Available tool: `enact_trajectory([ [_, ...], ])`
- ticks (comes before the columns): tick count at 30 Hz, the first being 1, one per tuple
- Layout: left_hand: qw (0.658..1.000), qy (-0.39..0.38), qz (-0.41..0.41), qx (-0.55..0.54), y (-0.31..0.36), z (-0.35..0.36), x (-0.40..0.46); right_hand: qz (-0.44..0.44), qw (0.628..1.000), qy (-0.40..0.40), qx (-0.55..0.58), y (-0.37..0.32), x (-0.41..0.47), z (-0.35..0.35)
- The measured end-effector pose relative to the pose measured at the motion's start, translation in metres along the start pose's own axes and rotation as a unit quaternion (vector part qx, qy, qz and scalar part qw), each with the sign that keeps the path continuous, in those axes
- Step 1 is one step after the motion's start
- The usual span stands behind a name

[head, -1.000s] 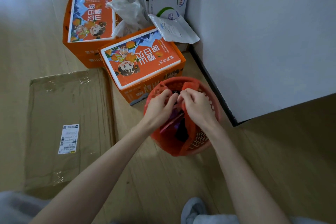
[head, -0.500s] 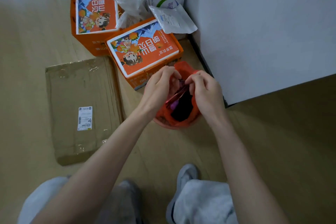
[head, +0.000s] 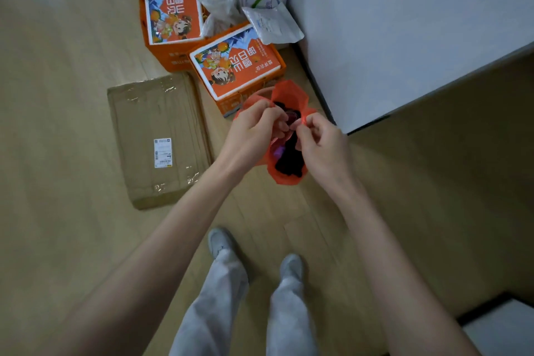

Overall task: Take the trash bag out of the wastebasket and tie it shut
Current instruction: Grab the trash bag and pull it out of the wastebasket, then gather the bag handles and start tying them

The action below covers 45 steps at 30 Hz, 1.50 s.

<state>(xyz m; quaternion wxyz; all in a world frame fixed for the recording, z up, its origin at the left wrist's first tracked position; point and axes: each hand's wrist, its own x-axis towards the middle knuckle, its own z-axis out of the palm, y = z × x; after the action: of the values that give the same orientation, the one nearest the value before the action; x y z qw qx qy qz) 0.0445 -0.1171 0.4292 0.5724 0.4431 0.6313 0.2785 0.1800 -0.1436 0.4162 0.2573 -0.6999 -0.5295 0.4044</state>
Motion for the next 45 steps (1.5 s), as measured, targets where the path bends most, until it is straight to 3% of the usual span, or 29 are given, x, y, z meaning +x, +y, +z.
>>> enact_trajectory([
  [3, 0.993, 0.034, 0.01, 0.113, -0.007, -0.005, -0.03, -0.013, 0.999, -0.027, -0.015, -0.002, -0.033, 0.002],
  [5, 0.965, 0.077, 0.037, 0.247, -0.018, -0.005, -0.045, -0.033, 0.998, -0.04, -0.033, 0.001, -0.054, 0.005],
  [7, 0.95, 0.099, 0.018, 0.295, -0.026, -0.003, -0.062, -0.048, 0.994, -0.067, -0.076, 0.007, -0.073, 0.01],
  [11, 0.991, 0.035, -0.069, 0.111, -0.043, 0.004, -0.095, -0.176, 0.951, -0.146, -0.207, 0.022, -0.111, 0.025],
  [14, 0.988, -0.036, -0.131, -0.08, -0.06, 0.002, -0.124, -0.269, 0.923, -0.182, -0.208, 0.023, -0.146, 0.035],
  [17, 0.981, -0.095, -0.162, -0.041, -0.075, -0.006, -0.151, -0.3, 0.921, -0.164, -0.185, 0.027, -0.168, 0.036],
  [22, 0.976, -0.175, -0.081, 0.102, -0.07, -0.034, -0.193, -0.176, 0.983, -0.046, -0.01, 0.027, -0.181, 0.022],
  [25, 0.941, -0.208, -0.001, 0.267, -0.058, -0.042, -0.202, -0.049, 0.98, -0.133, 0.136, 0.011, -0.181, 0.028],
  [28, 0.91, -0.171, 0.116, 0.359, -0.053, -0.051, -0.204, 0.027, 0.962, -0.202, 0.184, 0.0, -0.173, 0.035],
  [30, 0.905, -0.133, 0.181, 0.36, -0.053, -0.057, -0.207, 0.053, 0.96, -0.2, 0.186, -0.001, -0.171, 0.038],
  [33, 0.911, -0.085, 0.208, 0.345, -0.059, -0.06, -0.211, 0.051, 0.967, -0.2, 0.146, -0.004, -0.167, 0.041],
  [38, 0.918, -0.053, 0.207, 0.336, -0.049, -0.065, -0.21, 0.019, 0.951, -0.3, 0.078, -0.022, -0.169, 0.027],
  [43, 0.93, 0.014, 0.19, 0.313, -0.031, -0.069, -0.206, 0.083, 0.919, -0.313, 0.226, -0.038, -0.167, 0.011],
  [45, 0.946, 0.017, 0.151, 0.285, -0.025, -0.066, -0.202, 0.009, 0.947, -0.3, 0.116, -0.04, -0.17, 0.009],
])
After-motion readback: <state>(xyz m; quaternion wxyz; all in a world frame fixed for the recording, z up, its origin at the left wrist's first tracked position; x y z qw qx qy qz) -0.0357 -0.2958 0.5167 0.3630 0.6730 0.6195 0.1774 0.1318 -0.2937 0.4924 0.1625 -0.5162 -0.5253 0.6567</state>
